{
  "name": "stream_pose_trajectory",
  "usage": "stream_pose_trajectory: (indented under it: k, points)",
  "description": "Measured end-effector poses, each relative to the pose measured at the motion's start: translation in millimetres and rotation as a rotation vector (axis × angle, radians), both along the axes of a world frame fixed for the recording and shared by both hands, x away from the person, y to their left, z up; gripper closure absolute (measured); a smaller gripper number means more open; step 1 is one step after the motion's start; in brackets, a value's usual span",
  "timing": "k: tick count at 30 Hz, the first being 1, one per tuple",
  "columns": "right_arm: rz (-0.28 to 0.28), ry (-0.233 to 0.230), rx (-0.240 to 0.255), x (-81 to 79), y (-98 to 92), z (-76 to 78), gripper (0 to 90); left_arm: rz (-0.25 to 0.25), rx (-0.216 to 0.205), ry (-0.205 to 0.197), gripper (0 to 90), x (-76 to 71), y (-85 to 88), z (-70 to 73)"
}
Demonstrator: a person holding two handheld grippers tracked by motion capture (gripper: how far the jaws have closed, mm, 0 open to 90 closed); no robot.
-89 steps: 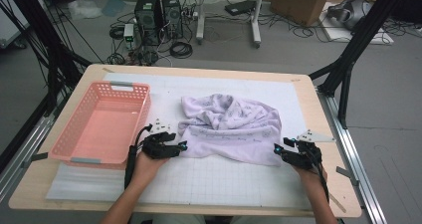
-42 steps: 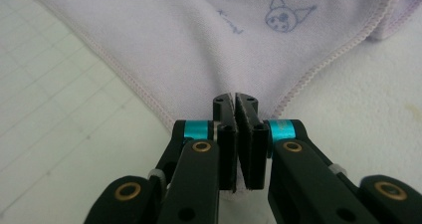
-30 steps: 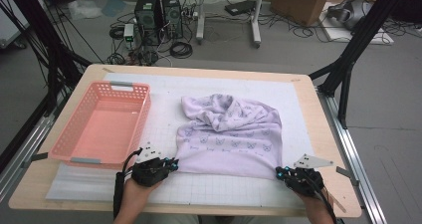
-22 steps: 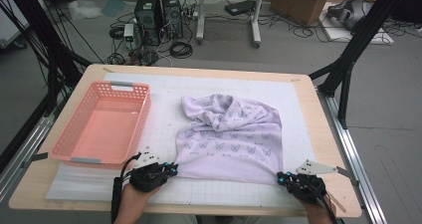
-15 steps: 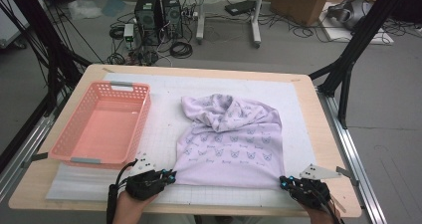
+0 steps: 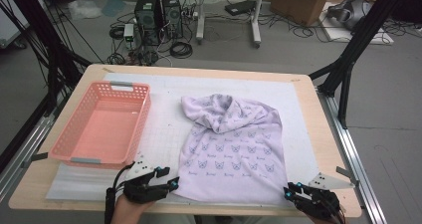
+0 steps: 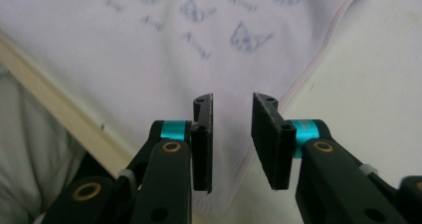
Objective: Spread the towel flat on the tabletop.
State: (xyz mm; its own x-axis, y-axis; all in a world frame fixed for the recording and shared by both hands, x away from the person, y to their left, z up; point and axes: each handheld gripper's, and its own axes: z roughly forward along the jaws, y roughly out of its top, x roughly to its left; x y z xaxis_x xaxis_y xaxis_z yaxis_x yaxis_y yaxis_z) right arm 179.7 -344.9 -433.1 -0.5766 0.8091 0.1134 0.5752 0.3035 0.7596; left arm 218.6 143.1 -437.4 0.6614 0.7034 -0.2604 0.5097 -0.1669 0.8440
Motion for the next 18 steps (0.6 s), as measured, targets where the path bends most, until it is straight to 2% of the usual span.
stream_pose_trajectory:
  k: [2, 4, 8, 9, 13, 14, 16, 18]
  points:
    - [-0.037, -0.027, 0.013, 5.5, 0.0, 2.9, 63.2, 0.009, -0.02, 0.006, 47.2, 9.3, 0.5, 0.6]
    - [-0.067, -0.033, 0.01, 12.9, 1.8, 3.2, 61.4, 0.013, -0.028, 0.011, 47.1, 17.9, -0.7, 1.2]
    - [-0.104, -0.02, -0.025, 29.3, 7.6, -1.3, 59.9, 0.02, -0.031, -0.005, 45.2, 27.2, -4.8, 5.7]
    - [-0.112, -0.011, -0.031, 33.9, 8.3, -2.8, 58.5, 0.028, -0.009, -0.007, 45.7, 30.5, -6.6, 5.0]
    - [-0.142, 0.005, -0.061, 50.0, 11.6, -9.5, 58.2, 0.072, 0.051, 0.037, 47.7, 51.2, -12.4, -3.9]
    - [-0.148, 0.013, -0.071, 52.2, 12.3, -10.7, 60.9, 0.082, 0.059, 0.043, 48.9, 56.2, -15.1, -5.7]
    - [-0.152, 0.014, -0.081, 53.7, 12.9, -11.9, 66.1, 0.097, 0.1, 0.052, 49.6, 65.3, -20.5, -8.1]
    - [-0.13, 0.021, -0.073, 53.7, 12.3, -11.4, 81.2, 0.089, 0.116, 0.068, 50.9, 72.2, -28.2, -10.6]
